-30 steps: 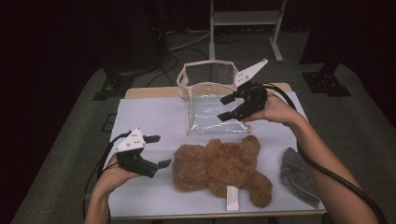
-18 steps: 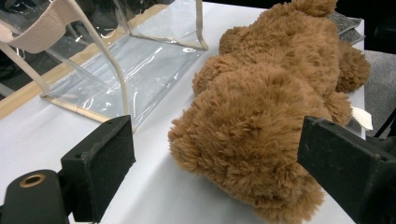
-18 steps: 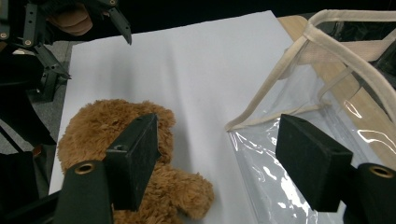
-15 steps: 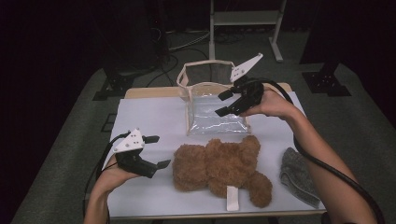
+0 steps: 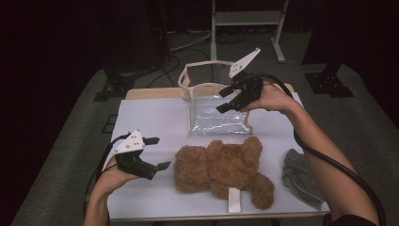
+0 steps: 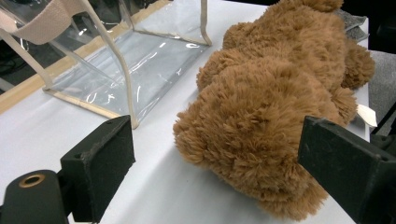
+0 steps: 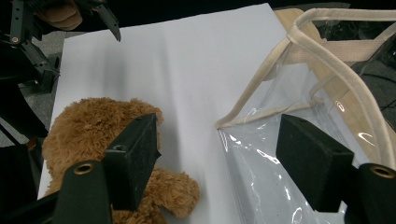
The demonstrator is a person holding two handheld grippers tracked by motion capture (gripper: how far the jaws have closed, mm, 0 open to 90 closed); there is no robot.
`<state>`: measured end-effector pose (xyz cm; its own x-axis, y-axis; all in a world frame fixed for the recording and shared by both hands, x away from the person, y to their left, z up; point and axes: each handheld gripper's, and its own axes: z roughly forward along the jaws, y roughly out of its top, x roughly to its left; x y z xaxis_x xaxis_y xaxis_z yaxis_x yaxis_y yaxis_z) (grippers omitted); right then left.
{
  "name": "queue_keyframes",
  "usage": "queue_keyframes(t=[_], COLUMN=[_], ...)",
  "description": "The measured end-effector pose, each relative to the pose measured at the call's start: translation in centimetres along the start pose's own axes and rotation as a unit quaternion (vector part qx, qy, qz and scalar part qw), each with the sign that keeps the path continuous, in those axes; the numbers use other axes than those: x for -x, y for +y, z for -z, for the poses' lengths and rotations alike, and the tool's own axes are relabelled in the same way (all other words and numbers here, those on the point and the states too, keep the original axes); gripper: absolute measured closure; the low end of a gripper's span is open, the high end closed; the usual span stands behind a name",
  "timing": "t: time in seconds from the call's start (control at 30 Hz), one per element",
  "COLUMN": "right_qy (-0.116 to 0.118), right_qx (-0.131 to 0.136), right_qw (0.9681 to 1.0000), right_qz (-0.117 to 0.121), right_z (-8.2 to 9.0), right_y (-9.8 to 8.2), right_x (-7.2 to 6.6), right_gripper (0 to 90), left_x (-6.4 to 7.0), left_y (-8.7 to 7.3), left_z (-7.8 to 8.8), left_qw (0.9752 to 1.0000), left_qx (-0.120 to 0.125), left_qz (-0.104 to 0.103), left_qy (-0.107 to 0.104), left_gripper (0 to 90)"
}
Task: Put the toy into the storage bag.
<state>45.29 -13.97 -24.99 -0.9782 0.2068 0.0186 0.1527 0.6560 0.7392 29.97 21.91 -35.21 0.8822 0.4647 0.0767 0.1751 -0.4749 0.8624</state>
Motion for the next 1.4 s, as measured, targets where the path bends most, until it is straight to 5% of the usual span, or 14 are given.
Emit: queue_keyframes(t=[0.5,1.4], right_qy=[-0.004,-0.039], right_qx=[-0.021,-0.067], right_qw=[0.9997,0.9970], right_qz=[0.011,-0.004], right_z=[0.0,-1.5], right_y=[1.1,1.3], right_x=[1.5,6.5], right_gripper=[30.9,35.0], left_x=[-0.1,-0.4], left_y=[-0.1,-0.6], left_z=[-0.1,0.5], left_qw=[1.0000,0.9999], left_qx=[-0.004,-0.004], left_qz=[0.001,0.010], left_qy=[0.002,0.005], left_gripper=[9.4,9.3])
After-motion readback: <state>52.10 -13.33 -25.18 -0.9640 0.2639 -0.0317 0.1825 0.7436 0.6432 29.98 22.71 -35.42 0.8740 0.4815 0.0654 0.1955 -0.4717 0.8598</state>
